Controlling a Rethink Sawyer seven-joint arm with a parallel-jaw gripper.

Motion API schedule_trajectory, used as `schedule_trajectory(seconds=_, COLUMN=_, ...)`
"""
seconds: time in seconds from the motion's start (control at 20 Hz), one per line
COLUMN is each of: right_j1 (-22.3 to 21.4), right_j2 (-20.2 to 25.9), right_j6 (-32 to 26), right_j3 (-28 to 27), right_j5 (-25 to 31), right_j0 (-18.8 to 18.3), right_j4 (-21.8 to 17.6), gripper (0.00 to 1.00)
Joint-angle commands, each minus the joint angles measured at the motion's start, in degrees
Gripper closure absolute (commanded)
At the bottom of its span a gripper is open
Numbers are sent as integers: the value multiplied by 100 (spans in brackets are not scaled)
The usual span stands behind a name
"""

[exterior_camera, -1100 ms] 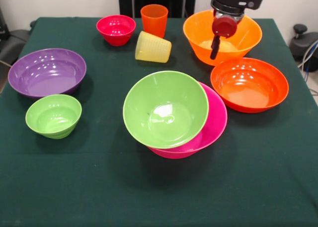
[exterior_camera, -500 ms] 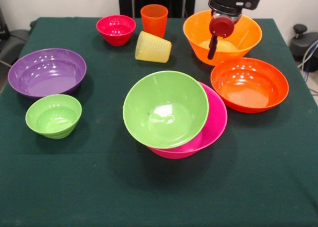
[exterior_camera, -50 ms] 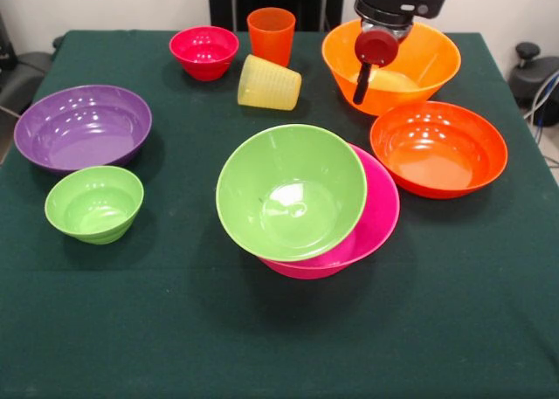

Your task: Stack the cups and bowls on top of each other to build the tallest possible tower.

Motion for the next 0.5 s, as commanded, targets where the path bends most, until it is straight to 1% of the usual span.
schedule_trajectory(seconds=0.05, right_j1=405, right_j2=340, right_j6=625, right_j3=51, right_j5=229, right_j0=26, right_j4=-98, gripper=0)
schedule_trajectory(seconds=0.15, right_j1=425, right_j2=369, right_j6=620, right_j3=42, right_j5=191, right_j0=3, right_j4=-111, gripper=0)
schedule_trajectory(seconds=0.2, right_j1=495, right_j2=443, right_j6=641, right_j3=51, right_j5=37, right_j0=-70, right_j4=-133, gripper=0)
schedule_trajectory(seconds=0.5, right_j1=517, right_j2=421, right_j6=668, right_j3=29, right_j5=97, right_j0=-19, right_j4=-97, gripper=0)
